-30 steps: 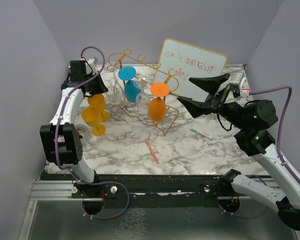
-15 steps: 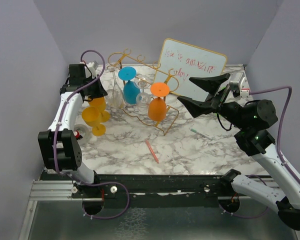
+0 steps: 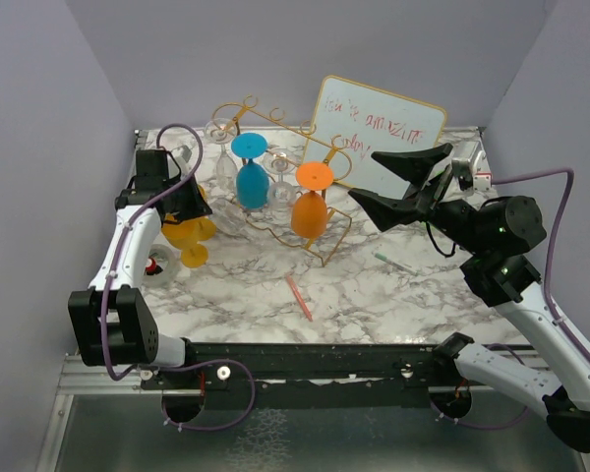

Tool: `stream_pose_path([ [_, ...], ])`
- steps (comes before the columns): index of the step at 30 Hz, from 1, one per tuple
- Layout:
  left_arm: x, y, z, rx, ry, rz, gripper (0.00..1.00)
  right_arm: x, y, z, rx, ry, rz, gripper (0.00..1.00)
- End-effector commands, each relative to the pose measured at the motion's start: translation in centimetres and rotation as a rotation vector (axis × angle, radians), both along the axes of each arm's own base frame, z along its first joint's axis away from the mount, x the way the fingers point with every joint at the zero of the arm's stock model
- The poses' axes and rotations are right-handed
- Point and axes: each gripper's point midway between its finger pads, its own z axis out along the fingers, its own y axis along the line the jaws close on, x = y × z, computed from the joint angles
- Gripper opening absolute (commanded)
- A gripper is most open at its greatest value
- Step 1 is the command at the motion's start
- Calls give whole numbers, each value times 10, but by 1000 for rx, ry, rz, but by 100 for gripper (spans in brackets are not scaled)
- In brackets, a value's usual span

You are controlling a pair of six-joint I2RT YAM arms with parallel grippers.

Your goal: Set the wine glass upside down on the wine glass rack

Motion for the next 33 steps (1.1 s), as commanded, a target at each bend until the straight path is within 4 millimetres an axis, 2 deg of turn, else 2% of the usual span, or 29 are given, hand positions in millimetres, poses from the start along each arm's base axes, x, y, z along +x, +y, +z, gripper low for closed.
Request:
stream_pose_path([
  [1, -18, 1, 1, 2, 13, 29, 0, -9, 0, 9, 23, -17, 28, 80],
  [7, -31, -4, 11, -17, -15, 15, 0, -9, 2, 8, 25, -4, 47, 80],
  [12, -47, -16, 32, -65, -78, -29, 0, -5, 6, 2, 26, 58, 59, 80],
  [20, -83, -27, 55, -78, -143, -115, 0, 35, 2, -42, 100, 380, -78, 80],
  [25, -107, -37, 63, -74, -167, -175, 0, 49, -5, -72, 208, 580, -142, 79],
  [27, -116, -45, 70, -85, -191, -218, 0, 54, -8, -86, 249, 653, -173, 79],
  [33, -148, -103, 100, -219, -268, -526, 0, 69, -30, -124, 406, 866, -318, 79],
])
